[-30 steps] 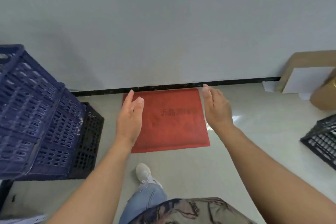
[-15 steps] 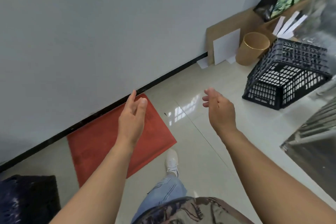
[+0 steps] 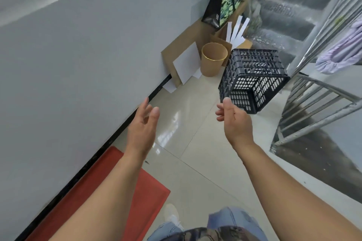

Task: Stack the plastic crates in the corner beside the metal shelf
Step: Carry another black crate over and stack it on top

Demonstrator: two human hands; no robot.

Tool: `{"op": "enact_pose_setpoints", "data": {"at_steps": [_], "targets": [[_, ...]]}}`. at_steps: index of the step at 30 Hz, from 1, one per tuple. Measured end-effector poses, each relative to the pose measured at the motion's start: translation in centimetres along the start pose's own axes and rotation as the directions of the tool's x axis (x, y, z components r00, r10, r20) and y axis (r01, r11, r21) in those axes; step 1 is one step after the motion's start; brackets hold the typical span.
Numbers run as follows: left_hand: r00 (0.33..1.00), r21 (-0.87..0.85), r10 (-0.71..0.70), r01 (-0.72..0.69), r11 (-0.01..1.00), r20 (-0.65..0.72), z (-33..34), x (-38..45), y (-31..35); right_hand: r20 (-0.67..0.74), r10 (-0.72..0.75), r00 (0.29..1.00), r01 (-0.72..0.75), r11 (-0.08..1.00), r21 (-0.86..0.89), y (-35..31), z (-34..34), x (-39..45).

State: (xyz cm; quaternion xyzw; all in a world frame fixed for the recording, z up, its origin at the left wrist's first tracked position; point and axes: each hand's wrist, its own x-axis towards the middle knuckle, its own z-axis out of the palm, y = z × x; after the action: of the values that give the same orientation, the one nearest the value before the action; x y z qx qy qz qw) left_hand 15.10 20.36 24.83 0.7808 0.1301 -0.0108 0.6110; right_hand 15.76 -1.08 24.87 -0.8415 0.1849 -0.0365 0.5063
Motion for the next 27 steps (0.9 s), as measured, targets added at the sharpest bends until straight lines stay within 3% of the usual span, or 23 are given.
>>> {"op": "enact_pose_setpoints", "data": {"at_steps": [9, 20, 27], "targets": [[0.99, 0.083, 0.036, -0.047, 0.995, 0.137, 12.2, 10.4, 3.1, -0.106, -0.009, 0.994, -0.005, 0.992, -0.125, 4.9, -6.0, 14.4], [0.978, 0.138, -0.056, 0.028, 0.99, 0.2, 31.8, 23.0, 6.5, -0.052, -0.01, 0.999, -0.004, 0.963, -0.268, 11.4, -15.0, 37.0], [0.965, 0.164, -0.094, 0.054, 0.985, 0.244, 39.4, 30.6, 5.4, 0.009, -0.017, 1.0, 0.019, 0.906, -0.423, 15.9, -17.4, 47.3]]}}
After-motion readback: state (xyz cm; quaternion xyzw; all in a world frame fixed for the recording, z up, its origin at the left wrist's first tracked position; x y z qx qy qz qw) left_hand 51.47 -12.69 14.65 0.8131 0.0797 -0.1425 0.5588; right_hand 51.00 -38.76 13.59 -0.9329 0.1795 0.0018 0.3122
